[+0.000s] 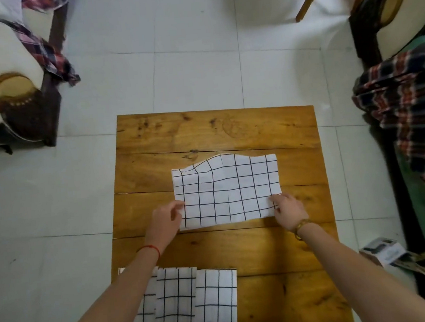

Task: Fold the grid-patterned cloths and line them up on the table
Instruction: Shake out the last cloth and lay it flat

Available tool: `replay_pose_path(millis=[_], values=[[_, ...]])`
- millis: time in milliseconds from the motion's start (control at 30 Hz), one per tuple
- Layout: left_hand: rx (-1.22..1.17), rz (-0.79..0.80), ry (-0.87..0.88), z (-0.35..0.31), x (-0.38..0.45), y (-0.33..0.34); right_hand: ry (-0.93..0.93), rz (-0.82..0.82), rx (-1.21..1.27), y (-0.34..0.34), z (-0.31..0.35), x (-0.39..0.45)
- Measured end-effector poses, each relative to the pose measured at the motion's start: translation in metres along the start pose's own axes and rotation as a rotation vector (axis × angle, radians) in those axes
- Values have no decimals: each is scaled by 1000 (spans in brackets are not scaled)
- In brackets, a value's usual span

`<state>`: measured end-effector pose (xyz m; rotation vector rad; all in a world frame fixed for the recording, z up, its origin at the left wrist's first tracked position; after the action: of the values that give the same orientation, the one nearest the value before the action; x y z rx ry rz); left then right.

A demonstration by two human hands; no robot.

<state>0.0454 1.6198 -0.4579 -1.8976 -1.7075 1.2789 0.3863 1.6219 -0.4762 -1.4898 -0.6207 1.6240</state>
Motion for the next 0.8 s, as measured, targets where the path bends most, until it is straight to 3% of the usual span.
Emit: replay_pose_path(millis=[133, 200, 333, 500, 633, 800], values=[[-60, -228, -65, -2, 24, -30, 21, -191, 41, -28, 4, 18], [-110, -304, -143, 1, 35, -38, 79, -336, 191, -48, 3, 29], [-184, -273, -328, 11, 57, -30, 316, -519, 513, -75, -13, 56], [-259, -159, -486, 21, 69, -8, 506, -451, 622, -71, -28, 87], [-354, -185, -530, 22, 75, -2, 586, -254, 583, -55, -27, 102], [-444, -273, -545, 27, 86, -6, 634, -283, 706, -52, -25, 110]])
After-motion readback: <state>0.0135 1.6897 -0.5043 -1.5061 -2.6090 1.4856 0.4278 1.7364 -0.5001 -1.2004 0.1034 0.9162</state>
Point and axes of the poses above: each hand's wrist, its own x-axis towards the middle knuckle, its own y-axis out of the palm, z = x × y, the point moved 10 cm from there along x, towards the middle knuckle, and after that the axes turned 7 degrees about -z, right-handed, at the moved point
